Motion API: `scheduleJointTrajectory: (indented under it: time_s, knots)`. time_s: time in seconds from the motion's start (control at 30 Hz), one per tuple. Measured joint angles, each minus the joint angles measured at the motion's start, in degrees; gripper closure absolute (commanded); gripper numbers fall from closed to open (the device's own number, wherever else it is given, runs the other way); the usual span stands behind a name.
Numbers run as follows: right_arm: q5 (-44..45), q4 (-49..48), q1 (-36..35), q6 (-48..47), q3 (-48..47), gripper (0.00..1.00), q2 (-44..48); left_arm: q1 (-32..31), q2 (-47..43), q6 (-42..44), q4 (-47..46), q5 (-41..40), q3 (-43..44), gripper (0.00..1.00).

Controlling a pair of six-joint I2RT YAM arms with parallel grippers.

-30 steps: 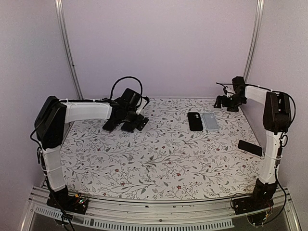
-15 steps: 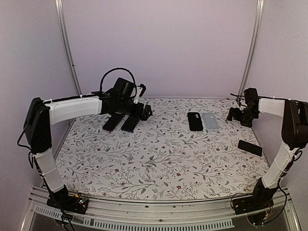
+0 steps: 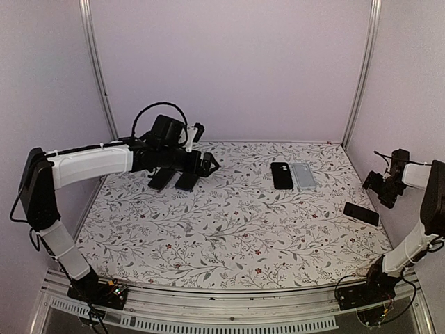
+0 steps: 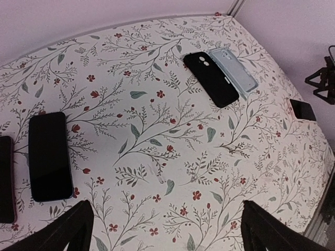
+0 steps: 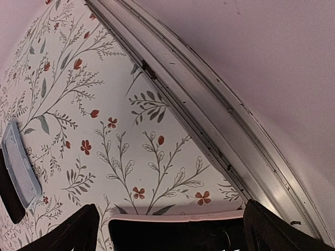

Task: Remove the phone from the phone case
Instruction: Move the phone with the phone case to the center of the board.

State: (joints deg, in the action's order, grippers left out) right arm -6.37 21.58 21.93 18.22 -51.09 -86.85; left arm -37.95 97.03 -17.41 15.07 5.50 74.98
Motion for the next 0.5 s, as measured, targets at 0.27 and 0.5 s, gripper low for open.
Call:
scheduleJointTrajectory:
  time_s: [0.27, 0.5]
  knots:
    - [-0.3, -0.7, 4.9, 0.3, 3.2, 0.01, 0.0, 0.0, -2.9, -1.0, -1.8, 2.2, -3.1, 0.01]
    - [-0.6, -1.5, 5.1, 1.3, 4.5, 0.01, -2.2, 0.2, -3.8, -1.3, -3.3, 3.5, -3.4, 0.01]
